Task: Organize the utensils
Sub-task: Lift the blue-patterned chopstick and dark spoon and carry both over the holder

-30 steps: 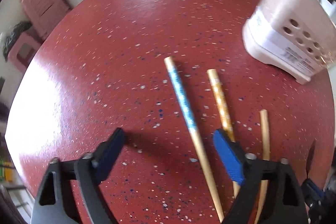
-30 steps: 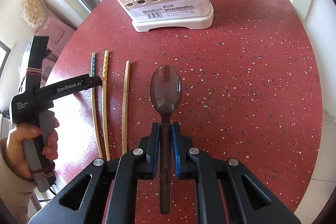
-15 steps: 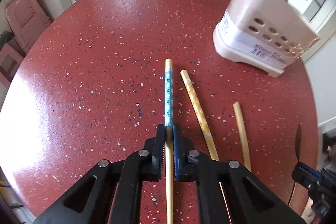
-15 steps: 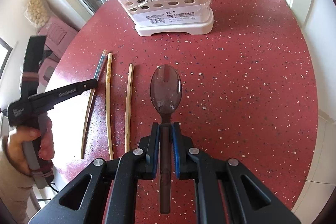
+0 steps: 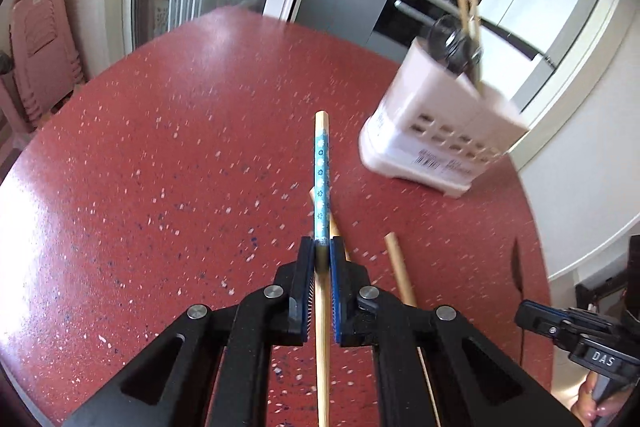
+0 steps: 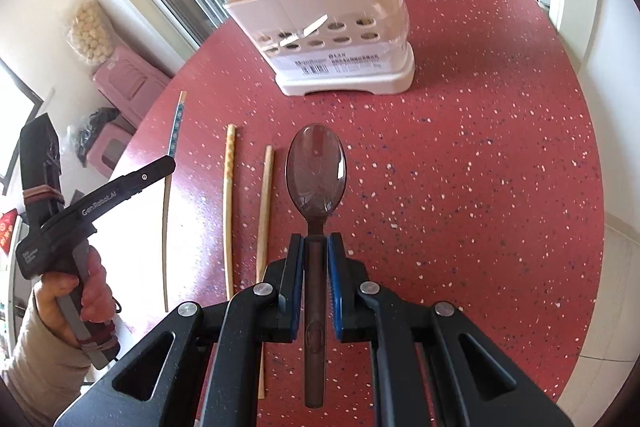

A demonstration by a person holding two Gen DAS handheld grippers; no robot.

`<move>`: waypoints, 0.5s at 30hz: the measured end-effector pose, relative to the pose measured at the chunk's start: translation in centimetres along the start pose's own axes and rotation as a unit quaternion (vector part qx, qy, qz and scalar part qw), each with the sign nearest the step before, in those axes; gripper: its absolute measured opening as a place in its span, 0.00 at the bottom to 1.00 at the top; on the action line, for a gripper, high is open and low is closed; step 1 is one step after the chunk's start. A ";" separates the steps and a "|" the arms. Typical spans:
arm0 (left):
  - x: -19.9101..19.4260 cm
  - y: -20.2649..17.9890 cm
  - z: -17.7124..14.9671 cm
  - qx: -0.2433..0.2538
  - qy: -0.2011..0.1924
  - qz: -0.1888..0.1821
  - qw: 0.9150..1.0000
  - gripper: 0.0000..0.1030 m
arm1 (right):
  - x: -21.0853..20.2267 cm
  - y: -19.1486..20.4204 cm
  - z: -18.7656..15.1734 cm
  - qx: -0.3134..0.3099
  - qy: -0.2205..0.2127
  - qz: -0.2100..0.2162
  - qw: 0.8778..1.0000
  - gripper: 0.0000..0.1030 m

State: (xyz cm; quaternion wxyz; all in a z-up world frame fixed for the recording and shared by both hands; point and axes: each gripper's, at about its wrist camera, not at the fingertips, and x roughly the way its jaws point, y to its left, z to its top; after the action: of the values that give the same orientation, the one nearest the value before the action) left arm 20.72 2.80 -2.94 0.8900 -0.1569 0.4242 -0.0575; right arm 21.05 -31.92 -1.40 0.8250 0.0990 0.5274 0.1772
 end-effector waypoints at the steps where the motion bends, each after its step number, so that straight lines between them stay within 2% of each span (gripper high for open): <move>1: -0.5 -0.2 0.3 0.003 -0.008 -0.004 1.000 0.36 | -0.3 0.1 0.2 0.000 -0.004 0.003 1.000 0.12; 9: -3.3 -2.3 2.7 0.019 -0.060 -0.039 0.997 0.36 | -3.1 0.7 2.6 -0.008 -0.052 0.006 0.999 0.12; 15: -5.1 -4.5 6.4 0.040 -0.097 -0.069 0.992 0.36 | -5.4 1.0 5.7 -0.010 -0.093 0.010 0.996 0.12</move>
State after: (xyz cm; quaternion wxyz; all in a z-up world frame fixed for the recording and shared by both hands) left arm 22.52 1.19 6.10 0.9265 -0.1552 0.3212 -0.1197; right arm 23.95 -33.06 5.86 0.8697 0.1119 0.4452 0.1811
